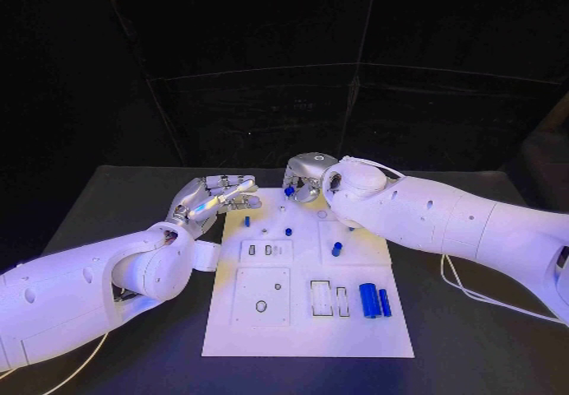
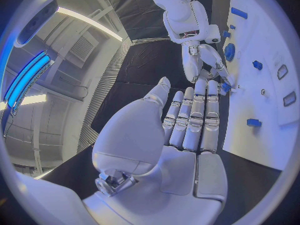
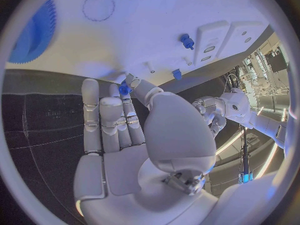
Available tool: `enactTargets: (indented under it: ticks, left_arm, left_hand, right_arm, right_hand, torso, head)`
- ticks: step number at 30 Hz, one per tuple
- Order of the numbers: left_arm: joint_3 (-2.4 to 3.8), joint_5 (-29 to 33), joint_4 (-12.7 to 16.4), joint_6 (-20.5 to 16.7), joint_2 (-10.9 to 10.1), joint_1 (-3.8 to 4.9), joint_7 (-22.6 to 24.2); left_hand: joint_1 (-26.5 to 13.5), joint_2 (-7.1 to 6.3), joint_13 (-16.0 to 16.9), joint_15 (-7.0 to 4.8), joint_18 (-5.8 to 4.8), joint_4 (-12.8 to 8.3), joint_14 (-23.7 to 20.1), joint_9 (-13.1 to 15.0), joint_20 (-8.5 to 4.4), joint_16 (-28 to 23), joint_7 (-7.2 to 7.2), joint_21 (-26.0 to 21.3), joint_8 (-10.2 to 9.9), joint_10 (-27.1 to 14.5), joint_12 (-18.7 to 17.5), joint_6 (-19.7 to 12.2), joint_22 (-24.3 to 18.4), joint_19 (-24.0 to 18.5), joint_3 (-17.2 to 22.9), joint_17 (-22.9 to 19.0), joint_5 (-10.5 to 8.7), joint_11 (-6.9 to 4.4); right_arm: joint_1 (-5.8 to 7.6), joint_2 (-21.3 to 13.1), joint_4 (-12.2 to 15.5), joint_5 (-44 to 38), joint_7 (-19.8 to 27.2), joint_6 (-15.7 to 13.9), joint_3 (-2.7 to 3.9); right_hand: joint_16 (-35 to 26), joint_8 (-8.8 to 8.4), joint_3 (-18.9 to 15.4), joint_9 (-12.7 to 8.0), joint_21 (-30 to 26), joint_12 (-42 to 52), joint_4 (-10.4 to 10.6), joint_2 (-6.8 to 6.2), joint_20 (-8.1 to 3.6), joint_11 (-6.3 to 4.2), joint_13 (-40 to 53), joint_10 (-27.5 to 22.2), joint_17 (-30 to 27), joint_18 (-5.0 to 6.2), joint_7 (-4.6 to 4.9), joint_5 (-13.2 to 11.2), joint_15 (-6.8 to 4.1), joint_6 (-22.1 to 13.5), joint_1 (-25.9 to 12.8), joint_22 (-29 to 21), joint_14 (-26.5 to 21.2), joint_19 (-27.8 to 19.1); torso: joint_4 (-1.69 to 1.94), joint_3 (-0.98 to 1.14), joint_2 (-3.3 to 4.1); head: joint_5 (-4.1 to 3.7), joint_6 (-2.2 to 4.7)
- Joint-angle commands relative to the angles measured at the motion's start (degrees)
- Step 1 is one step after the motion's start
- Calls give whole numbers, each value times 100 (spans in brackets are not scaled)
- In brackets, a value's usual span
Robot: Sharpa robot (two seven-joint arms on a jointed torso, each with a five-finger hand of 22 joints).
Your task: Assemble the parts on the task board
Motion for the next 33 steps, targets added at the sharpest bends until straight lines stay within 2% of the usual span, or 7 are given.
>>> enactTargets:
  ticks: [1,3,9,20,23,33]
  left_arm:
    - [5,-30,20,48,-9,12,19]
    - [5,-30,26,45,-15,14,19]
    - [5,-30,15,45,-7,17,16]
    - [5,-30,9,46,-2,17,14]
    - [5,-30,10,46,-2,17,13]
    - [5,-30,5,46,-2,17,14]
  left_hand:
    - [9,40,-8,8,75,-34,30,-9,-11,-29,25,-38,-27,18,-29,1,-7,38,13,6,0,8]
    - [9,40,-8,8,75,-34,30,-9,-11,-29,25,-38,-27,18,-29,1,-7,38,13,6,0,8]
    - [9,40,-8,8,75,-34,30,-9,-11,-29,25,-38,-27,18,-29,1,-7,38,13,6,0,8]
    - [9,40,-8,8,75,-34,30,-9,-11,-29,25,-38,-27,18,-29,1,-7,38,13,6,0,8]
    - [8,47,-9,9,75,-47,35,-9,-11,-42,30,-42,-34,18,-40,-1,-12,42,20,9,1,12]
    - [8,47,-9,9,75,-47,35,-9,-11,-42,30,-42,-34,18,-40,-1,-12,42,20,9,1,12]
  right_arm:
    - [11,0,25,-14,43,117,1]
    - [11,-6,32,-12,26,128,1]
    - [12,-4,35,-30,-22,116,1]
    - [12,1,53,-36,1,93,1]
    - [12,5,55,-36,7,67,1]
    - [12,12,54,-36,21,31,1]
  right_hand:
    - [-28,12,13,7,-36,25,4,-35,-4,-13,11,20,-9,58,-12,-59,29,22,11,-10,-17,-30]
    - [-31,7,10,5,-41,30,8,-41,-5,-17,13,31,-17,60,-15,-81,28,15,11,-20,-18,-35]
    - [-34,4,7,4,-44,32,11,-45,-5,-17,13,36,-22,61,-17,-96,26,12,9,-26,-19,-37]
    - [-39,-8,-8,1,-49,27,17,-73,-6,-17,10,27,-31,61,-19,-118,26,-9,-1,-34,-21,-40]
    - [-44,-50,-14,-22,-58,24,32,-102,-9,-24,8,22,-40,62,-60,-124,23,-189,-2,-47,-21,-39]
    - [-45,-56,-19,-26,-68,38,62,-137,-16,-34,12,53,-45,62,-84,-127,13,-431,0,-64,-17,-32]
  torso:
    - [1,-4,11]
    - [-1,-6,17]
    - [4,-8,17]
    - [5,-3,19]
    - [6,-5,19]
    - [1,-3,18]
  head:
    - [4,-9]
    - [4,3]
    - [-9,-27]
    - [-3,-34]
    - [-1,-29]
    - [8,-36]
